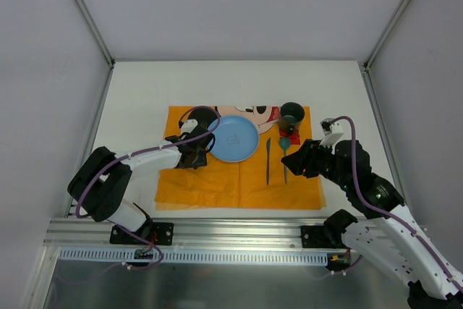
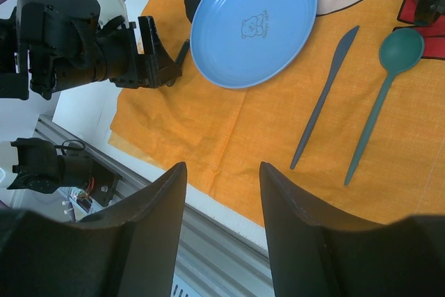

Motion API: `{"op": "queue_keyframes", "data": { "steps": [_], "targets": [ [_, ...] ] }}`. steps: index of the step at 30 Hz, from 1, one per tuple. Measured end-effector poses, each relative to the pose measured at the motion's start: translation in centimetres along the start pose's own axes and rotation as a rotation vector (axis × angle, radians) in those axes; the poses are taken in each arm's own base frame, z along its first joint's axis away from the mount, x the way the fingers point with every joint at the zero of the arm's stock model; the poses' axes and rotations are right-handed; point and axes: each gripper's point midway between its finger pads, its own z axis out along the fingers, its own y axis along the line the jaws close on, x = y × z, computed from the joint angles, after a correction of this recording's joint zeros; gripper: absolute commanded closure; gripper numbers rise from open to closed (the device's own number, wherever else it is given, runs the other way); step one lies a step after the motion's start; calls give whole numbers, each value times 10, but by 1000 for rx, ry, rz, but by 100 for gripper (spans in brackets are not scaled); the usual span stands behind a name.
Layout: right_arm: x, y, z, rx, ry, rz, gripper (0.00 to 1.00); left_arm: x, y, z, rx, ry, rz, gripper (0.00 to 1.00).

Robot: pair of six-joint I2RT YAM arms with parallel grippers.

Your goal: Set the dinner table for one person

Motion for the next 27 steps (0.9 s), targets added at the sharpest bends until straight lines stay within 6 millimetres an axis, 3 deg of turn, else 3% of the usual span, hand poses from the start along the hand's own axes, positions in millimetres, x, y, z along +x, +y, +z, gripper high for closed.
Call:
{"op": "queue_keyframes", "data": {
  "steps": [11, 19, 27],
  "targets": [
    [1, 1, 0, -4, 3, 5, 51, 0, -1, 0, 5, 3, 0, 45],
    [4, 0, 1, -6, 14, 9, 51, 2, -4, -1, 15, 5, 9, 71],
    [4, 1, 1, -9, 15, 9, 51, 0, -20, -3, 40, 1, 38, 77]
  ]
}}
